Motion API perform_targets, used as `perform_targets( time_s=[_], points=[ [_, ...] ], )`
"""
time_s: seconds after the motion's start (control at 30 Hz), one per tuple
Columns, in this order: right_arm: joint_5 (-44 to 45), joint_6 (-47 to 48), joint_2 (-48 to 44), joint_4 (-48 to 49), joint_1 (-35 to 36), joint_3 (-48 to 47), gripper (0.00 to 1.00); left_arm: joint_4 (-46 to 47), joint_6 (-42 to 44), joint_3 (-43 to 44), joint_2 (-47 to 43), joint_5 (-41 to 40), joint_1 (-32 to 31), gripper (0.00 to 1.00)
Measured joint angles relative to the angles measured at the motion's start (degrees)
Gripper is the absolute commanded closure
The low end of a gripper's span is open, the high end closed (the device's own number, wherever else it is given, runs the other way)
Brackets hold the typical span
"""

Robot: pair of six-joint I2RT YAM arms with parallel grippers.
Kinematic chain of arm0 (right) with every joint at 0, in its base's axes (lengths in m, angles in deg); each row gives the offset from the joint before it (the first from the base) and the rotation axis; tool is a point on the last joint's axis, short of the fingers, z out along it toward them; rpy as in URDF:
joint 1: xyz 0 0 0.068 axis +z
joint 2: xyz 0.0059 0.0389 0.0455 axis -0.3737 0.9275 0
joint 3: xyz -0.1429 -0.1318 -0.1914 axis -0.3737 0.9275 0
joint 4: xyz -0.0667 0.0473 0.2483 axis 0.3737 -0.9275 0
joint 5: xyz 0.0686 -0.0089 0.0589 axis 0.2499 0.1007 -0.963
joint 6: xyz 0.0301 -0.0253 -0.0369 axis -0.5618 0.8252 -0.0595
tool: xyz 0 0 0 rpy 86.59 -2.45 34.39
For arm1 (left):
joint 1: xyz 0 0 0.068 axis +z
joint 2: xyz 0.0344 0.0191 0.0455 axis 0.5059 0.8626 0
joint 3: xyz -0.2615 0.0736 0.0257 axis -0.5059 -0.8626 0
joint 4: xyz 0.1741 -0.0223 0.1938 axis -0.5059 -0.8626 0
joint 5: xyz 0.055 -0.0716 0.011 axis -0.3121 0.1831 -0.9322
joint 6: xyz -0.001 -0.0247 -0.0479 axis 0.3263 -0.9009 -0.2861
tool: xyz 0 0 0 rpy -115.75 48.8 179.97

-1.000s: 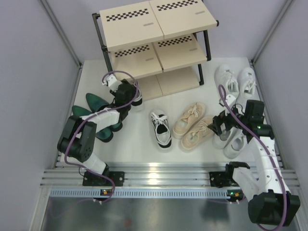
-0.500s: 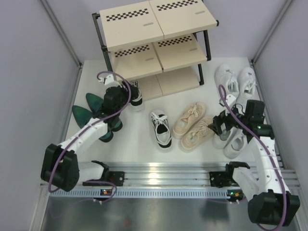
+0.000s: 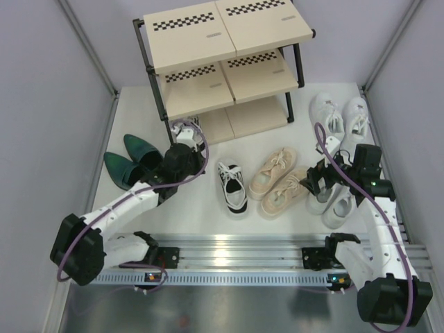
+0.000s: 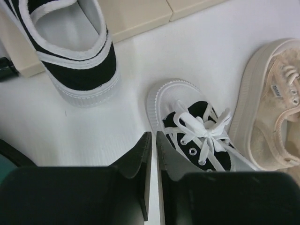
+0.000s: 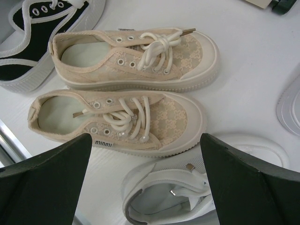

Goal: Place and organize the shoes onto the shoe shelf
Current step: Place the shoe at the shoe shelf, then adjust the shoe at the shoe shelf.

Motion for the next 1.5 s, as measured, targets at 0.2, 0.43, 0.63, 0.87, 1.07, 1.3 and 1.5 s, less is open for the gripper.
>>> perform_targets(
  time_s=[0.2,0.43,0.63,0.87,1.07,1.3,1.5],
  points=[
    [0.0,0.09,0.0,0.02,0.0,0.0,0.01,-0.04,6.14,0.9,7.91,-0.61,-0.85,0.95],
    [0.0,0.09,0.02,0.0,-0.07,0.0,0.01,-0.48,14.86,7.02,19.69,-1.16,-0.85,0.98],
    [0.0,0.09,0.07,0.02,-0.11,0.09,0.01,-0.28,20.35,10.82,23.5,-3.28,-0.68,0.97],
    [0.0,0.09,0.13,0.02,-0.11,0.09,0.01,-0.5,22.45,13.14,26.73,-5.03,0.59,0.96],
    [0.0,0.11,0.13,0.02,-0.11,0.09,0.01,-1.27,23.1,14.78,27.54,-5.88,1.46,0.95],
    [0.02,0.11,0.13,0.0,-0.11,0.09,0.01,-2.95,24.5,16.96,28.61,-7.63,2.32,0.93],
    [0.02,0.11,0.13,0.0,-0.11,0.09,0.01,-3.34,25.46,17.05,28.63,-8.87,2.36,0.91]
  ],
)
